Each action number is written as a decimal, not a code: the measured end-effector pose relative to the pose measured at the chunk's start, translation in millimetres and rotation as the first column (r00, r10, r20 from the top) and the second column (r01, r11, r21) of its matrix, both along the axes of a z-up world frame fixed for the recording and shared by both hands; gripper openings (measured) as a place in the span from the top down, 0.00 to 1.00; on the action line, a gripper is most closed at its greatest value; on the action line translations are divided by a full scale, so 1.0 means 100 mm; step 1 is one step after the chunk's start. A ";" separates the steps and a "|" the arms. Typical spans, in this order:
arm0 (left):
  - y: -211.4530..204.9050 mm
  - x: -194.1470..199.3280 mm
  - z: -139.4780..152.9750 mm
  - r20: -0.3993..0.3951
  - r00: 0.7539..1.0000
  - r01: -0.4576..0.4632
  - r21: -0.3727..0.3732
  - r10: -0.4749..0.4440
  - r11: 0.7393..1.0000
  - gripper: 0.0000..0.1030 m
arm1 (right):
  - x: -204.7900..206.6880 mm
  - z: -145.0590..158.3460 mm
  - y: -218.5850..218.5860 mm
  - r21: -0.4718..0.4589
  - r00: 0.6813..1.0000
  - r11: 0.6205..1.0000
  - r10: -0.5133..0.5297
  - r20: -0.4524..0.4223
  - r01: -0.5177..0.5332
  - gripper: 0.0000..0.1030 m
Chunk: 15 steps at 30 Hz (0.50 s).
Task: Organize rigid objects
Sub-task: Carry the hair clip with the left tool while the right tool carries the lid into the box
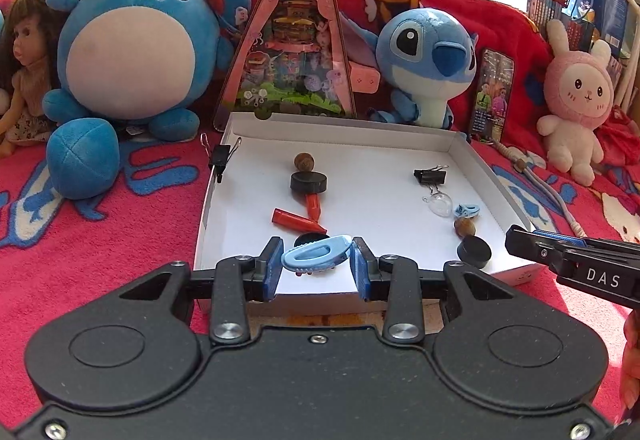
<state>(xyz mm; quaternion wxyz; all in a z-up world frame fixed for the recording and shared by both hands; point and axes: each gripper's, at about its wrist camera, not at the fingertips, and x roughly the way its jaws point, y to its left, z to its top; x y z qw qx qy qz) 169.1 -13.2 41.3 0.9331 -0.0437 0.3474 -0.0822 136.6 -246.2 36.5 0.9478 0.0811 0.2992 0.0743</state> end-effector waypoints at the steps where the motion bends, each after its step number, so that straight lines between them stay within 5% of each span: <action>1: -0.01 0.04 -0.02 -0.012 1.000 0.005 -0.001 -0.005 1.000 0.67 | 0.05 -0.01 -0.01 0.011 1.000 1.000 -0.004 -0.016 0.004 0.63; 15: 0.01 0.53 -0.15 -0.159 0.987 0.005 -0.039 -0.012 0.999 0.67 | 0.46 -0.12 -0.06 0.081 0.986 0.995 -0.044 -0.158 0.057 0.63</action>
